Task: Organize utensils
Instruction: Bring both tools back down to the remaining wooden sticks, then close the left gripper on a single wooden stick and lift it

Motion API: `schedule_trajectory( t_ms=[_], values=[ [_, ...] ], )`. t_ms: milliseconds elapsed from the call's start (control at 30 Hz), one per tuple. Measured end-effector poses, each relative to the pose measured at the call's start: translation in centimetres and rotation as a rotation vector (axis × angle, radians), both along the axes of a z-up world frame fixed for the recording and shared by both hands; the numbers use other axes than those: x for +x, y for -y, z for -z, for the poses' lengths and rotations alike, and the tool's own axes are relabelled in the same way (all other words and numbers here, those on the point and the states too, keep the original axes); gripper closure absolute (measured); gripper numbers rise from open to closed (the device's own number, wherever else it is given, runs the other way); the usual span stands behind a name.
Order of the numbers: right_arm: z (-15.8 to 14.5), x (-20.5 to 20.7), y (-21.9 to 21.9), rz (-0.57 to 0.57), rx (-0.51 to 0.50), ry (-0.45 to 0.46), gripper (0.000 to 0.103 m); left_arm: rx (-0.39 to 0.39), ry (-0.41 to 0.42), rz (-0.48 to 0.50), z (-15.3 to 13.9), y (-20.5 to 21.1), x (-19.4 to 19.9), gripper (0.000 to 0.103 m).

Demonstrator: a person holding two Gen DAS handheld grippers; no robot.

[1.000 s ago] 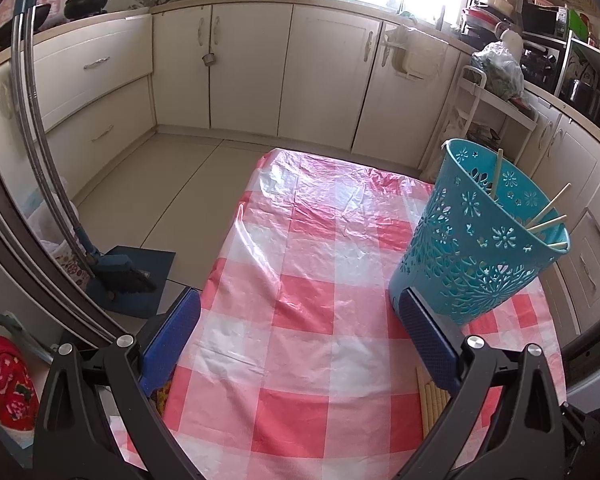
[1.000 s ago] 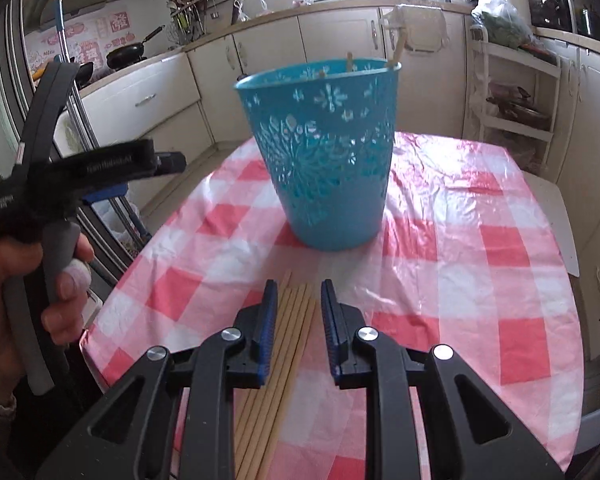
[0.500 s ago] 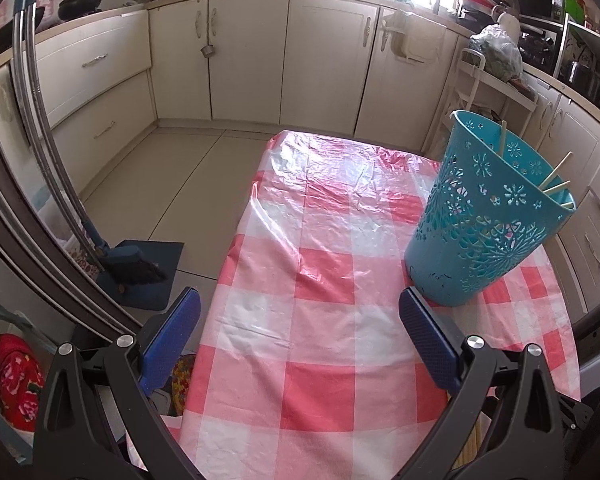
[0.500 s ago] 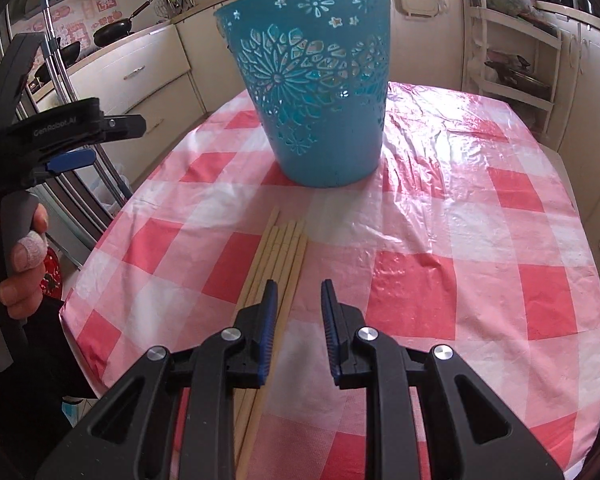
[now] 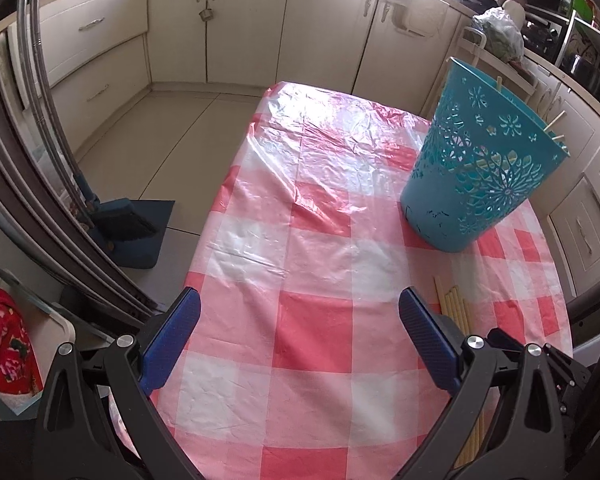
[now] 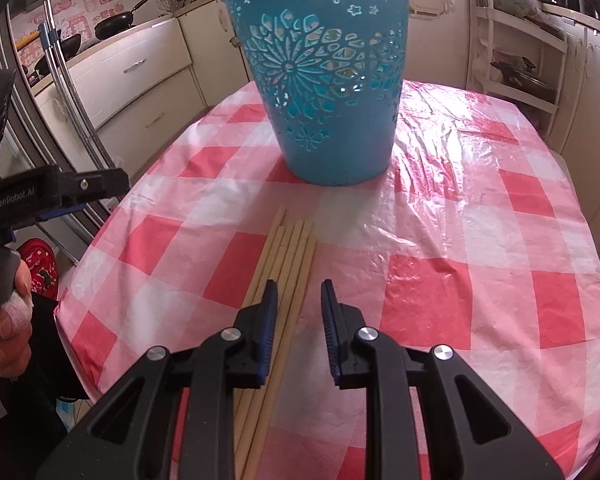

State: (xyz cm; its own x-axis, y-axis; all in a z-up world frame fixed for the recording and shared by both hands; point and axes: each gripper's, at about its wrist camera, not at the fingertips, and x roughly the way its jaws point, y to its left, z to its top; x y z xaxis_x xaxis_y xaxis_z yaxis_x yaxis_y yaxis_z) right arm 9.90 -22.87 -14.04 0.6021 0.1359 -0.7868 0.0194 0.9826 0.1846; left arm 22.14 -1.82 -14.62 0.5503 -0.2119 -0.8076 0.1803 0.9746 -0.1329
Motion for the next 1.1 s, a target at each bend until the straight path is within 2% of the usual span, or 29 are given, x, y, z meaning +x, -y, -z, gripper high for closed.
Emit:
schedule_trajectory(
  t_ms=[200, 333, 467, 667, 933, 1100],
  values=[
    [0.6, 0.5, -0.2, -0.012, -0.029, -0.025, 0.081, 0.018, -0.001, 0.02, 0.1, 0.5, -0.2, 0.008],
    [0.7, 0.7, -0.4, -0.019, -0.077, -0.024, 0.086, 0.026, -0.004, 0.039, 0.3, 1.1, -0.3, 0.008],
    [0.7, 0.8, 0.1, -0.02, -0.094, -0.032, 0.096, 0.037, -0.002, 0.118, 0.6, 3.4, -1.0, 0.008],
    [0.8, 0.6, 2.0, 0.017, -0.065, -0.027, 0.096, 0.099, -0.031, 0.224, 2.4, 7.7, -2.0, 0.008],
    [0.8, 0.6, 2.5, 0.014, -0.027, -0.023, 0.096, 0.133, -0.086, 0.211, 4.4, 9.0, -1.1, 0.008],
    [0.8, 0.6, 2.7, 0.014, -0.012, -0.023, 0.096, 0.139, -0.081, 0.212, 4.6, 9.5, -0.9, 0.008]
  ],
)
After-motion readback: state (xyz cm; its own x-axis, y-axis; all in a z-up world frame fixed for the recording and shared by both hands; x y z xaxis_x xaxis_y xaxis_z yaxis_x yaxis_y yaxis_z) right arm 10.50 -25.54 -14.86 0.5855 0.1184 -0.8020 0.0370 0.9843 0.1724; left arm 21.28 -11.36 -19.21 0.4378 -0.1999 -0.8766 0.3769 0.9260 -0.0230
